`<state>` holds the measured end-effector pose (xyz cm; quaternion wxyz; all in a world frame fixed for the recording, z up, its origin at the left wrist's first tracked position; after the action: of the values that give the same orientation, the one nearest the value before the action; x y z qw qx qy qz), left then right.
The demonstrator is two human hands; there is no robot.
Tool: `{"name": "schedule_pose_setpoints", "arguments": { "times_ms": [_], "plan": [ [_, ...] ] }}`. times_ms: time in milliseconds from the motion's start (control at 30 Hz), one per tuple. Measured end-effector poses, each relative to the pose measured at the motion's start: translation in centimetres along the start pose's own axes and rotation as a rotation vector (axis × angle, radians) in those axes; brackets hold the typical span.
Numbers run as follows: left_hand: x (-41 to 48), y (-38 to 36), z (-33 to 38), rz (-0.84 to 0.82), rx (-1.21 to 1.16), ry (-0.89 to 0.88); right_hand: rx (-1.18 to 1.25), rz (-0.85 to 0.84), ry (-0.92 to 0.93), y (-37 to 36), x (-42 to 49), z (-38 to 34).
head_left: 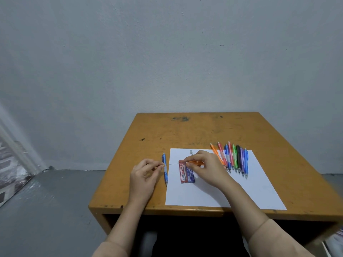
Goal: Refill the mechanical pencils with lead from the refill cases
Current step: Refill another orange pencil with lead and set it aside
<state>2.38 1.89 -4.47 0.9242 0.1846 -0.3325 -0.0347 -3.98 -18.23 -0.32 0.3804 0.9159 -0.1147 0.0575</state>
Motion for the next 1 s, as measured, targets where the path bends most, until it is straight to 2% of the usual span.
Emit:
{"name": "schedule_pose_setpoints", "arguments": {
  "times_ms": [600, 1000],
  "plan": [
    [-0.06, -0.10, -0.36, 0.011, -0.012, -0.035, -0.004, -0.019, -0.011, -0.46, -0.06, -0.44],
    [-0.10, 0.05, -0.25, 0.016, -0.034, 0.009, 0.005, -0.006, -0.010, 0.08, -0.16, -0.05]
  ]
}}
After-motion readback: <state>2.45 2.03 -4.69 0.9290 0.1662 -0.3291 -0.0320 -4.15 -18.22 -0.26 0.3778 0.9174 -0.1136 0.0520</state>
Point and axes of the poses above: each hand's wrist, its own x-axis towards the middle knuckle, its own y-axis out of the back of the hand, z = x × y, the point moved 3 cm from there along x, towards the middle knuckle, and after that the axes turned 1 degree about z, right-handed, at the moved point
